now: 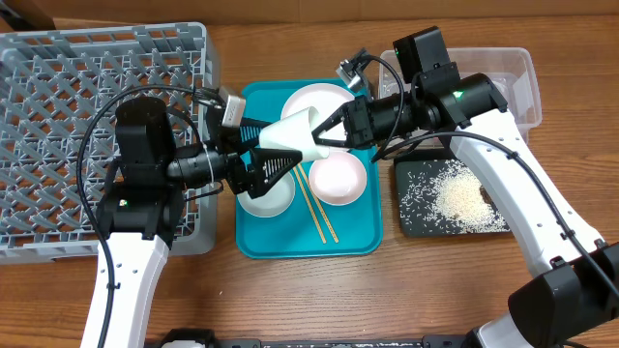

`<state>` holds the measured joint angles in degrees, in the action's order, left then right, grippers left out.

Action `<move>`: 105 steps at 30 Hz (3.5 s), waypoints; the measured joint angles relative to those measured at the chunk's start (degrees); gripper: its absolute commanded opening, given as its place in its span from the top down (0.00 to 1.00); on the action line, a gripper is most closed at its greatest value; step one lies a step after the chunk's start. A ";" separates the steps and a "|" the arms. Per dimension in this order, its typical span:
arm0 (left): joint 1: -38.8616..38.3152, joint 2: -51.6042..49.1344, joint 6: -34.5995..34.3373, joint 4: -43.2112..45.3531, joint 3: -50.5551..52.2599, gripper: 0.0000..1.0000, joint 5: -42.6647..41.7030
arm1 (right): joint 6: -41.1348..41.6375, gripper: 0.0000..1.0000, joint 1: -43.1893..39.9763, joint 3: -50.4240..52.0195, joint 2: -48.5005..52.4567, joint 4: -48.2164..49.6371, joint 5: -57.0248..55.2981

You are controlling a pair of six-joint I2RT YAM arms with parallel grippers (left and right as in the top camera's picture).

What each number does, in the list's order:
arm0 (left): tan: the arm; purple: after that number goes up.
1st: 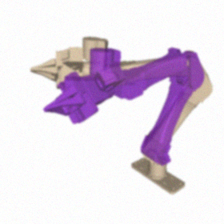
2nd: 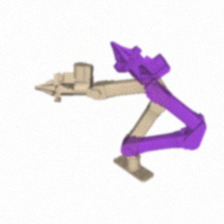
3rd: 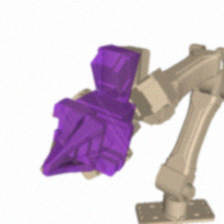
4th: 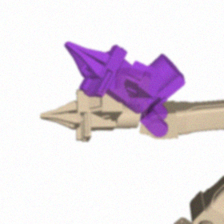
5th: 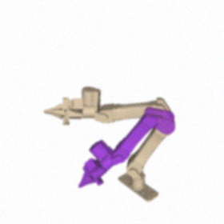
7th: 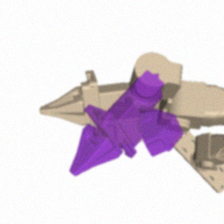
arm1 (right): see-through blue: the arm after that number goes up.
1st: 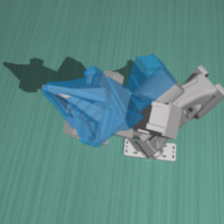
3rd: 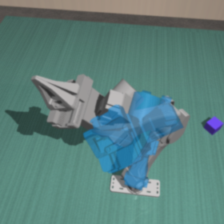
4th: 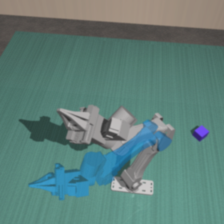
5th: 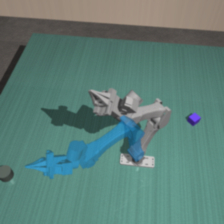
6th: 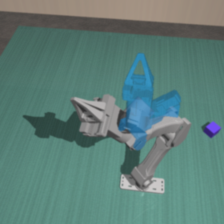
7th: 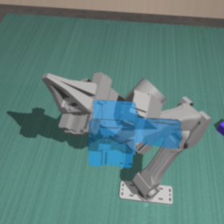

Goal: Sort waste into correct bins and load items into the dishwasher
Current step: 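Hand the white cup from the right gripper to the left gripper, then place the white cup upside down in the dish rack with left gripper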

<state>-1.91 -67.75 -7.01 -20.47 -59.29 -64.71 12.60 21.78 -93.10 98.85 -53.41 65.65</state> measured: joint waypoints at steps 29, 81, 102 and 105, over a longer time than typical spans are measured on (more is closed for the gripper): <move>0.02 0.00 0.13 2.12 0.00 0.54 -8.81 | -0.61 0.83 0.33 0.00 0.00 0.24 7.43; 26.36 -11.65 -3.17 -34.10 -8.46 0.96 70.12 | 0.68 0.52 -24.59 0.00 -9.38 -28.50 -59.95; 26.82 -24.11 -3.56 -35.34 -12.17 0.08 68.11 | 0.66 0.52 -24.59 0.00 -9.38 -30.12 -60.00; 26.77 -23.15 -3.30 -37.51 -15.41 0.09 65.48 | 0.68 0.52 -24.87 0.00 -9.38 -30.12 -59.98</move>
<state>24.86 -90.89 -10.31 -57.98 -74.70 0.78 13.28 -3.09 -93.10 89.47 -83.53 5.67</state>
